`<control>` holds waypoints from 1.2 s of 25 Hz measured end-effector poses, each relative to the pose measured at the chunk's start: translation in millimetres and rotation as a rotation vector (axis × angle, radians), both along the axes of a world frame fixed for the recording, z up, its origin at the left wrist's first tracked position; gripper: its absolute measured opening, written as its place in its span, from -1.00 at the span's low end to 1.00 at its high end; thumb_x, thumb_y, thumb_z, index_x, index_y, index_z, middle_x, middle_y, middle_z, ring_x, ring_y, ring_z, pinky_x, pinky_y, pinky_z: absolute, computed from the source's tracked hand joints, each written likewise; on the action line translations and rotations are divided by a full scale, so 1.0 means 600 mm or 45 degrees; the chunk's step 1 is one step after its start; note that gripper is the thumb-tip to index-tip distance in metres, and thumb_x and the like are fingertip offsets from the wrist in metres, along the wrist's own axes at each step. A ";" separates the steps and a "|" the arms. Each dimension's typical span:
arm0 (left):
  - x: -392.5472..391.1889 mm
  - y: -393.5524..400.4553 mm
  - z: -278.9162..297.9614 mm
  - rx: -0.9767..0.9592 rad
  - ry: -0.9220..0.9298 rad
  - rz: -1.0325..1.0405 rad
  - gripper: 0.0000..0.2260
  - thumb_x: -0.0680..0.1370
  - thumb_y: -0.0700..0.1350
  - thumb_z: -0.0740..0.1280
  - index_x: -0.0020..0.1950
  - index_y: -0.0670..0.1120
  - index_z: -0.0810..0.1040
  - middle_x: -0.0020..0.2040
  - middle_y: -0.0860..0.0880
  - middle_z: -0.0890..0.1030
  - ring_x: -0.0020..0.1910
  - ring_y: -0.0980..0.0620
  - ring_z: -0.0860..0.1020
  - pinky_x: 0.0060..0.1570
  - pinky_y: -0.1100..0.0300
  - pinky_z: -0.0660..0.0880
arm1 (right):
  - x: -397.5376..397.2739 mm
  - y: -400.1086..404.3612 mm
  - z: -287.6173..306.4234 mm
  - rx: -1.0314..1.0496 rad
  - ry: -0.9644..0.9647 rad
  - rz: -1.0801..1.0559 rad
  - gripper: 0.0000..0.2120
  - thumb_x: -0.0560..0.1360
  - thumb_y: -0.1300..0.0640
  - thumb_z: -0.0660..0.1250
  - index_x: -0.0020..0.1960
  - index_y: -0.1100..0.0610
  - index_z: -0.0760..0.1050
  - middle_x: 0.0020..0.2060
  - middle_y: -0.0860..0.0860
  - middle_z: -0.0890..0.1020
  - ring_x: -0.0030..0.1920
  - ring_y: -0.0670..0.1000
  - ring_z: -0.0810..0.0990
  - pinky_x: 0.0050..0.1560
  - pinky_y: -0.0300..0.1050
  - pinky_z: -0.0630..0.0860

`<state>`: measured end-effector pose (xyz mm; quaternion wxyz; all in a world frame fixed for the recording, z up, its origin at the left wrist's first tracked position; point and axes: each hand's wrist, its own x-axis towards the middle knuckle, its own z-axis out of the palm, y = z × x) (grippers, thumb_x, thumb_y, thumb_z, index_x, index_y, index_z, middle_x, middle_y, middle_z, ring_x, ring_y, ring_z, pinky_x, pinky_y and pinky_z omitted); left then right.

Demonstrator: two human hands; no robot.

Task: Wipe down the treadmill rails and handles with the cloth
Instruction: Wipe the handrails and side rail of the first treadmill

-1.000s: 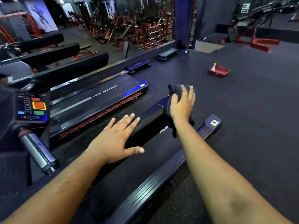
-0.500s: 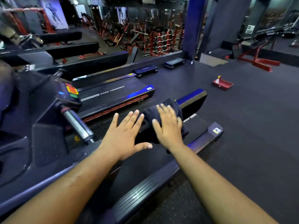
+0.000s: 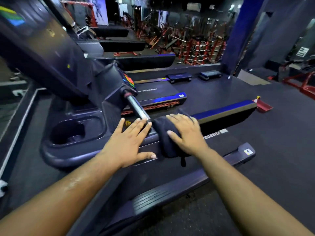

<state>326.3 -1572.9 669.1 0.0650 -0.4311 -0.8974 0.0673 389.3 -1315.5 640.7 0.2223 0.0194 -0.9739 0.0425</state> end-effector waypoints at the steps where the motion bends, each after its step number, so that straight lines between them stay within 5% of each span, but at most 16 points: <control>1: -0.002 -0.017 -0.001 0.004 0.000 0.009 0.05 0.27 0.59 -0.45 0.61 0.00 -0.28 0.63 -0.01 -0.23 0.61 0.03 -0.18 0.53 -0.25 -0.19 | -0.004 0.026 0.006 0.013 -0.011 -0.019 -0.40 0.51 -0.33 0.08 0.48 -0.10 0.36 0.43 -0.08 0.45 0.46 0.01 0.36 0.44 0.18 0.16; 5: -0.019 -0.092 -0.001 0.035 0.013 0.068 -0.02 0.36 0.58 -0.29 0.60 0.00 -0.30 0.62 -0.01 -0.26 0.61 0.03 -0.20 0.53 -0.25 -0.18 | -0.037 -0.084 0.003 -0.278 0.190 -0.488 -0.51 0.53 -0.26 0.07 0.27 -0.06 0.55 0.26 -0.07 0.60 0.36 0.06 0.45 0.39 0.21 0.24; 7: -0.023 -0.104 -0.002 0.060 0.016 0.049 -0.02 0.38 0.58 -0.25 0.61 -0.01 -0.27 0.63 -0.01 -0.23 0.61 0.03 -0.18 0.53 -0.24 -0.19 | -0.030 -0.169 -0.006 -0.213 0.179 -0.280 -0.53 0.56 -0.23 0.06 0.32 -0.06 0.51 0.30 -0.11 0.56 0.38 0.02 0.43 0.38 0.16 0.26; 10: -0.030 -0.125 -0.004 0.044 0.022 0.007 -0.02 0.38 0.59 -0.24 0.61 -0.01 -0.28 0.63 -0.01 -0.23 0.61 0.03 -0.18 0.53 -0.24 -0.17 | -0.029 -0.120 0.025 0.021 0.003 0.126 -0.46 0.56 -0.29 0.06 0.40 -0.06 0.46 0.35 -0.08 0.54 0.38 0.00 0.45 0.28 0.04 0.34; 15: -0.037 -0.141 -0.010 0.102 -0.023 -0.008 0.00 0.39 0.60 -0.22 0.61 -0.03 -0.31 0.63 -0.01 -0.22 0.61 0.04 -0.20 0.54 -0.24 -0.16 | -0.039 -0.206 0.010 -0.256 0.174 -0.410 -0.55 0.53 -0.22 0.09 0.25 -0.06 0.55 0.21 -0.11 0.61 0.33 0.03 0.47 0.37 0.20 0.29; 19: -0.038 -0.138 -0.009 0.142 -0.072 0.000 0.00 0.40 0.61 -0.20 0.59 -0.03 -0.37 0.62 0.00 -0.27 0.59 0.07 -0.26 0.55 -0.20 -0.16 | -0.034 -0.188 0.013 -0.003 0.007 -0.037 -0.51 0.51 -0.26 0.11 0.33 -0.08 0.50 0.25 -0.13 0.58 0.36 -0.04 0.45 0.47 0.30 0.12; 24: -0.032 -0.135 -0.008 0.135 -0.050 0.033 0.01 0.39 0.62 -0.20 0.56 -0.02 -0.42 0.61 0.00 -0.31 0.59 0.06 -0.28 0.55 -0.19 -0.17 | -0.046 -0.159 0.025 -0.203 0.092 -0.324 -0.59 0.48 -0.13 0.11 0.17 -0.03 0.58 0.10 -0.09 0.64 0.27 0.03 0.52 0.49 0.32 0.10; 27: -0.037 -0.133 -0.005 0.128 -0.080 0.044 0.00 0.37 0.62 -0.23 0.57 -0.01 -0.42 0.61 0.02 -0.32 0.58 0.09 -0.30 0.55 -0.20 -0.17 | -0.026 -0.241 -0.006 -0.119 0.146 -0.071 -0.52 0.50 -0.19 0.16 0.34 -0.05 0.50 0.28 -0.11 0.56 0.40 0.00 0.42 0.51 0.28 0.06; 30: -0.036 -0.148 0.001 0.095 -0.121 0.010 -0.02 0.38 0.61 -0.21 0.56 0.03 -0.44 0.59 0.06 -0.37 0.57 0.10 -0.32 0.53 -0.24 -0.21 | -0.038 -0.165 0.014 -0.025 -0.002 0.002 -0.53 0.48 -0.26 0.14 0.29 -0.09 0.50 0.22 -0.15 0.58 0.37 -0.06 0.44 0.50 0.38 -0.10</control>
